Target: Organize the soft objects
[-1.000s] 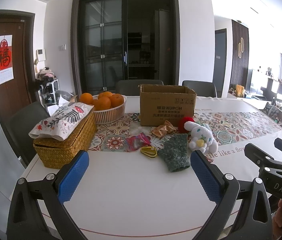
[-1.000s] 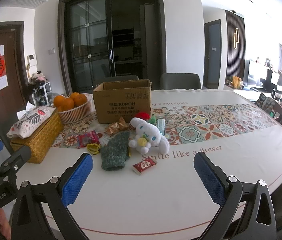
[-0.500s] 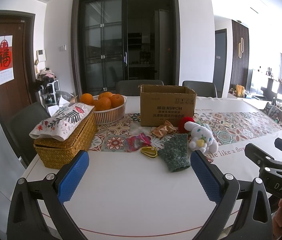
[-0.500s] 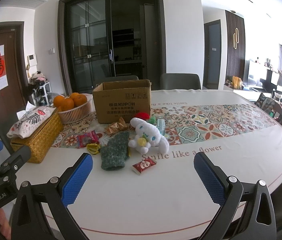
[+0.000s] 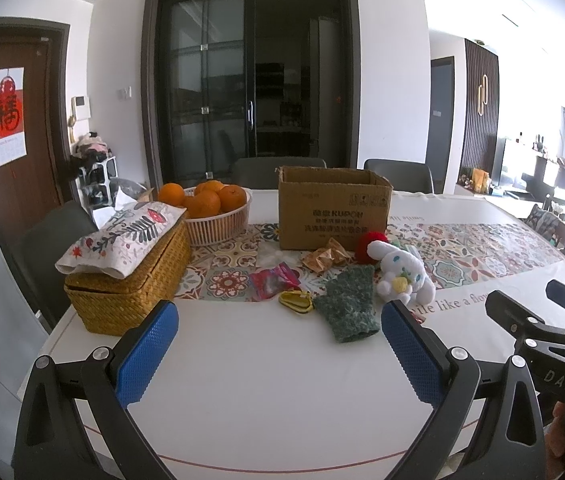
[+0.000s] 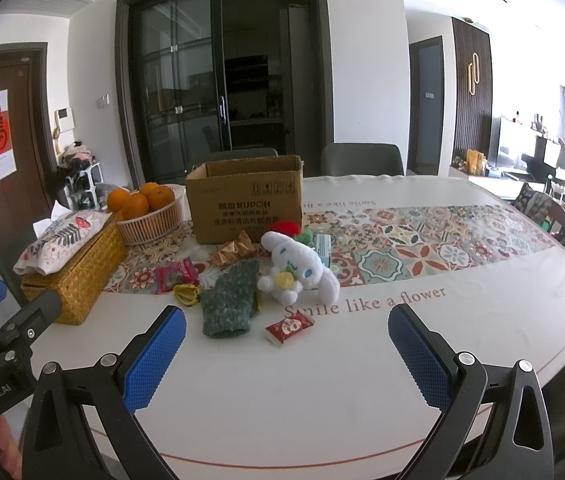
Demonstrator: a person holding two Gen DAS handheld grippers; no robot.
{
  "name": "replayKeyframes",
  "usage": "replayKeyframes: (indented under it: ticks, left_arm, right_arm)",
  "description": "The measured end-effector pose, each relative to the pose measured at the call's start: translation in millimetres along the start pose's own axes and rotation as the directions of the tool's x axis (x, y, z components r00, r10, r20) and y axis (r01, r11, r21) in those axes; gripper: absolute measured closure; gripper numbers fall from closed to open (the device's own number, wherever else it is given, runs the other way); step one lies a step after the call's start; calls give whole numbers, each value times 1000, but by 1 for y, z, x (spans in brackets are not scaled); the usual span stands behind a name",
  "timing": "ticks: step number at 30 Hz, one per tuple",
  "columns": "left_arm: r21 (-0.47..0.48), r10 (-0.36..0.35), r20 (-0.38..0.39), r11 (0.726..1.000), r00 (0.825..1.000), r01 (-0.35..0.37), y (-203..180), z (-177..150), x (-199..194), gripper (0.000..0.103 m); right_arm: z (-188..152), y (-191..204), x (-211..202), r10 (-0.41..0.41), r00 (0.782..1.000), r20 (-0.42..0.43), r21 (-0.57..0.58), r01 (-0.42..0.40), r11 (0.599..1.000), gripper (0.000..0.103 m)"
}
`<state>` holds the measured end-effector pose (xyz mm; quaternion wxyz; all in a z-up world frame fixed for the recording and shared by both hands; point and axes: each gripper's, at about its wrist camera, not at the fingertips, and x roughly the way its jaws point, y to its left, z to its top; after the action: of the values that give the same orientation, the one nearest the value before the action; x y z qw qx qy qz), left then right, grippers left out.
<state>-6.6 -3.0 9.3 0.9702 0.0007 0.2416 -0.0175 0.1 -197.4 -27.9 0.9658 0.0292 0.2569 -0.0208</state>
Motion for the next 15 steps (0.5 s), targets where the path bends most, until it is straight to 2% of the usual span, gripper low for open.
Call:
replayKeyframes:
  ticks: [9,15]
  left_arm:
    - [-30,-60,-70,998,996,58,-11,-3,24,0]
    - [-32,-60,-121,998,991,56,-22,-2,52,0]
  right_arm:
    - [-6,-7,19,24,999,-46,5,-24,1000,0]
    - [-6,-14,50,50,993,-108,4,-50,999,0]
